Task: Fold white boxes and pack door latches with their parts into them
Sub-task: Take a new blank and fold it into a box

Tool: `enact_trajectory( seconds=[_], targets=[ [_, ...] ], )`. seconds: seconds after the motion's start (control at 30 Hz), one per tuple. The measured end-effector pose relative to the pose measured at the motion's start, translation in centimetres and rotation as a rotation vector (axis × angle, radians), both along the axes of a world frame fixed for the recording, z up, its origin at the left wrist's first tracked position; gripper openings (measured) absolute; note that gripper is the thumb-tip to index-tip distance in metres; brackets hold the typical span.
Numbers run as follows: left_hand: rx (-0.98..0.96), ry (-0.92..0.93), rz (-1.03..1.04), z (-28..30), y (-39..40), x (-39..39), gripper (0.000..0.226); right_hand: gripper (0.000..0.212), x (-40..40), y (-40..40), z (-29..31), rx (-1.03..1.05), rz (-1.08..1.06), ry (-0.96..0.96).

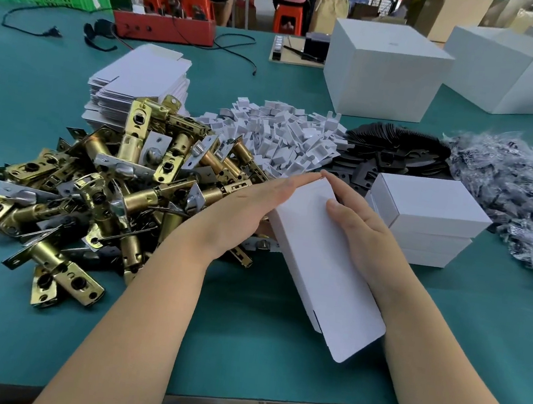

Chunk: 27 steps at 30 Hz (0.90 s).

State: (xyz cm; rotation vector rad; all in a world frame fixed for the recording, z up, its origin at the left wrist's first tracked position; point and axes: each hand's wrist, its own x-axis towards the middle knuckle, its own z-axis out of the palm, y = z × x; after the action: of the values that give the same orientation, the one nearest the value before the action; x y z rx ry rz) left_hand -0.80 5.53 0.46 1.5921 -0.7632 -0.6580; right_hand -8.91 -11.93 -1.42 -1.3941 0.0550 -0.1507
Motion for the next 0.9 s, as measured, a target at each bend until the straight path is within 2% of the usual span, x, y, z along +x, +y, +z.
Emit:
enact_trajectory(
  seconds=[0.17, 0.27, 0.4, 0.47, 0.57, 0.63, 0.7, 0.8, 0.87, 0.9],
  targets=[
    [0.003, -0.033, -0.039, 0.0, 0.0, 0.4, 0.048, 0.038, -0.1, 0.3, -0.1, 0.012, 0.031, -0.022],
    [0.000, -0.038, -0.015, -0.1, -0.3, 0.2, 0.041, 0.033, 0.0, 0.3, -0.2, 0.012, 0.024, -0.010],
    [-0.037, -0.089, 0.198, -0.4, -1.5, -0.5, 0.032, 0.021, 0.3, 0.6, -0.2, 0.021, -0.097, 0.020],
    [-0.024, -0.090, 0.234, -0.3, -1.7, -0.4, 0.033, 0.018, 0.6, 0.3, -0.2, 0.023, -0.201, 0.066],
    [-0.054, -0.036, 0.125, -0.2, -0.8, 0.1, 0.057, 0.019, 1.0, -0.4, 0.2, 0.054, -0.249, 0.187],
    [-0.014, -0.165, 0.061, -0.2, -0.3, 0.0, 0.075, 0.020, 1.0, -0.7, 0.1, 0.117, -0.237, 0.266],
    [0.053, -0.371, 0.061, -0.3, -0.5, -0.4, 0.080, 0.018, 0.8, -0.5, 0.0, 0.195, -0.204, 0.316],
    [0.042, -0.573, 0.206, -0.4, -1.4, -0.5, 0.060, 0.035, 0.8, -0.6, 0.2, 0.412, -0.159, 0.283],
    [-0.003, -0.540, 0.308, -0.6, -1.5, -0.4, 0.049, 0.051, 0.7, -0.8, 0.5, 0.458, -0.150, 0.185],
    [-0.031, -0.486, 0.343, -0.7, -1.5, -0.2, 0.042, 0.055, 0.6, -1.0, 0.3, 0.415, -0.140, 0.127]
  ],
)
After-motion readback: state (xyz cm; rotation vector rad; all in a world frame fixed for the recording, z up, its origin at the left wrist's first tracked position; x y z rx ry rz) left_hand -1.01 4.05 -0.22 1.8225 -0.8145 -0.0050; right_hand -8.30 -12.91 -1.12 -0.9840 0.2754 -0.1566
